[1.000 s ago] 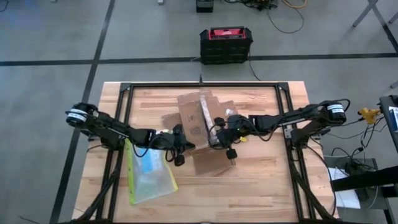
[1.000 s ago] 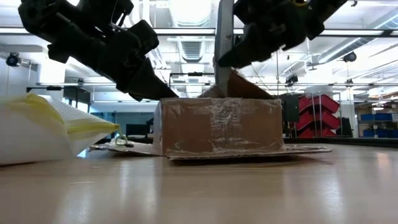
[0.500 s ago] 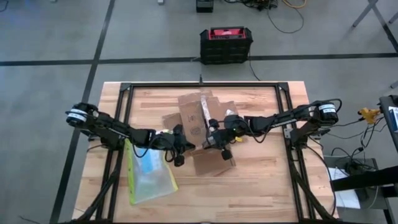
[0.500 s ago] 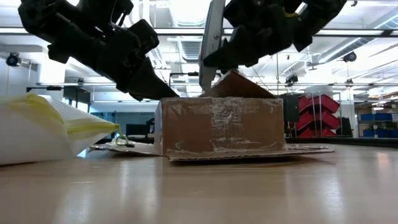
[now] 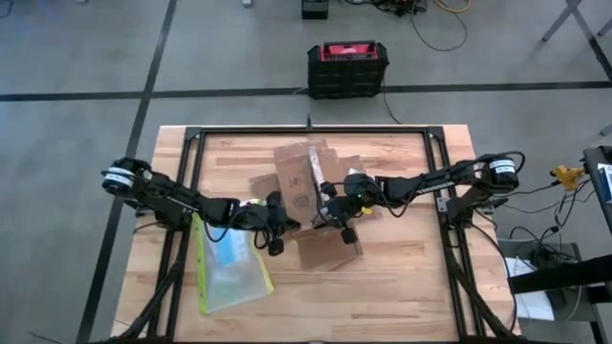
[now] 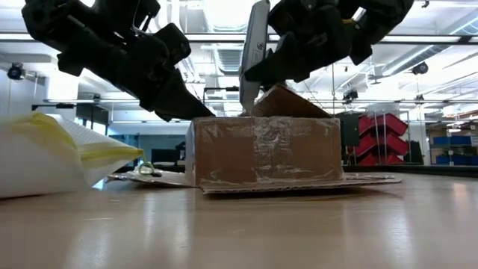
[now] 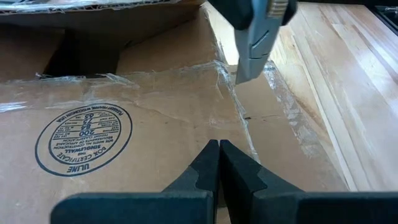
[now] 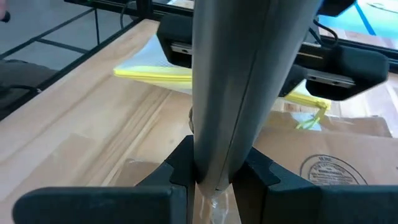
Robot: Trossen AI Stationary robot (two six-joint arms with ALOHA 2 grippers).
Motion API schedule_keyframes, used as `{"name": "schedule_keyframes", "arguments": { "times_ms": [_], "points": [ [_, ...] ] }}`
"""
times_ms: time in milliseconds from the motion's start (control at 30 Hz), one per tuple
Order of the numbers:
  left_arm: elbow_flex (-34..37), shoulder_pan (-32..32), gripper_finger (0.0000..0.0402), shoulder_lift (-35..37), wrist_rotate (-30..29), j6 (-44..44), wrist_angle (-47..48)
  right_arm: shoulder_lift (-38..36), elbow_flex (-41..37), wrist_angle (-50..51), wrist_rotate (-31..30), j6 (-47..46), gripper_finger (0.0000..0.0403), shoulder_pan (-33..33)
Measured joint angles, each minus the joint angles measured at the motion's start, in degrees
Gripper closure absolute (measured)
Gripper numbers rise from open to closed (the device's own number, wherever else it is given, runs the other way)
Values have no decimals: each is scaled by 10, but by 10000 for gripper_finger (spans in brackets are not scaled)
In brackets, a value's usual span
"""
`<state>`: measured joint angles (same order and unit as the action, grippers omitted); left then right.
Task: Unpack boxes
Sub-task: Break down the brown box using the gray cutter
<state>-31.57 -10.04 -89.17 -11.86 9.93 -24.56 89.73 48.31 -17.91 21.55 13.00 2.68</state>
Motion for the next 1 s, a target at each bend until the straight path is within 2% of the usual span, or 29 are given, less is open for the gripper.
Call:
{"name": "schedule_keyframes", "arguments": {
  "times_ms": [567, 1000],
  "points": [
    [0, 0, 401, 0, 0, 0, 0, 0, 0, -3, 0, 5, 349, 3],
    [0, -3, 401, 0, 4, -20, 1, -16, 1, 49, -6, 9, 349, 3]
  ]
}}
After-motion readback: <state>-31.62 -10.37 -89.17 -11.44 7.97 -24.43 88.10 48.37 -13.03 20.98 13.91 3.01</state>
